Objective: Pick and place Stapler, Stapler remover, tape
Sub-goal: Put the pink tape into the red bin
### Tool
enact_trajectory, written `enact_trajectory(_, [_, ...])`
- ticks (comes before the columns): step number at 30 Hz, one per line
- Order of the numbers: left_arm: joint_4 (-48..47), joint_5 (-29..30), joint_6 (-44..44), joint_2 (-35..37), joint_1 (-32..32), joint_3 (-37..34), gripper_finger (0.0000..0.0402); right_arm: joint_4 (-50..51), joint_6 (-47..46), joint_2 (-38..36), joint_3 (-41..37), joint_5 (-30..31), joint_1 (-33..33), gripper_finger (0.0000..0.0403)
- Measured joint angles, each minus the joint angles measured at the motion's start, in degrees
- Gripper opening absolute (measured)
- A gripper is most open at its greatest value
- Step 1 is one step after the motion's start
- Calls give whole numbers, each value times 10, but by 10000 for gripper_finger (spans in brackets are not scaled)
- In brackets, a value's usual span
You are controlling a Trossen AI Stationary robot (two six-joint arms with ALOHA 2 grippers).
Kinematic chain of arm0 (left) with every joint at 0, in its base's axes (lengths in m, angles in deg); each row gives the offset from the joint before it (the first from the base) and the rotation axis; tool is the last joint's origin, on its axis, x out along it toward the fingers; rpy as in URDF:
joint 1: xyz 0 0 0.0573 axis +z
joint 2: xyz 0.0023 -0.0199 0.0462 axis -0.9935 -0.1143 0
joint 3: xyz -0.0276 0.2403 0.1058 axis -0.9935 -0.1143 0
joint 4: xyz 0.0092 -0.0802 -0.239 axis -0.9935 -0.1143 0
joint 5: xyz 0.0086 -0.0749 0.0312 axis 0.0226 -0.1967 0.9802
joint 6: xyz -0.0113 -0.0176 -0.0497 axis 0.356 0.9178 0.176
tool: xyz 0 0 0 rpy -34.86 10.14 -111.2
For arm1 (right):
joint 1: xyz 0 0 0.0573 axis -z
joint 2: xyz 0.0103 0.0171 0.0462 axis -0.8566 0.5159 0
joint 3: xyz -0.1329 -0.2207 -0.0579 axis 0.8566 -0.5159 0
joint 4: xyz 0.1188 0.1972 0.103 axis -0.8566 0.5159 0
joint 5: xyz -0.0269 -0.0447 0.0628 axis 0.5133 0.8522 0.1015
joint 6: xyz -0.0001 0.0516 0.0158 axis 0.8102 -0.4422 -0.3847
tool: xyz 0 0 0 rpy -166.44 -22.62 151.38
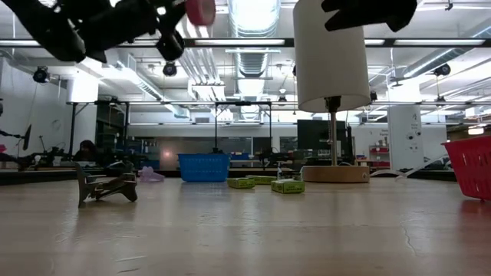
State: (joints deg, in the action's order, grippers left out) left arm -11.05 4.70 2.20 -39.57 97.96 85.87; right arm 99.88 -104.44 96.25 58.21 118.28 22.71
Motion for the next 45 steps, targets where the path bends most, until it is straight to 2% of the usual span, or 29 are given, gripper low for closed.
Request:
enact_trajectory(4, [76, 81, -77, -29, -100, -3, 50, -50, 45, 0, 0, 43, 0, 205])
enact_trajectory(7, [80, 106, -125, -62, -156, 28, 57, -115, 113, 0, 0, 62, 0, 205])
enact_trajectory(12, [82, 79, -185, -131, -207, 110, 51, -252, 263, -1, 0, 62, 0, 205])
enact_trajectory(17, [77, 29, -183, -199, -219, 171, 52, -330, 353, -7, 0, 62, -3, 203])
enact_trajectory(25, [75, 18, -168, -287, -232, 234, 52, -335, 360, -9, 0, 61, -3, 199])
enact_trajectory(37, [66, 11, -172, -302, -233, 241, 56, -357, 360, -9, 0, 58, 1, 189])
enact_trajectory(45, [62, 17, -179, -302, -233, 242, 57, -366, 360, -9, 0, 38, 23, 168])
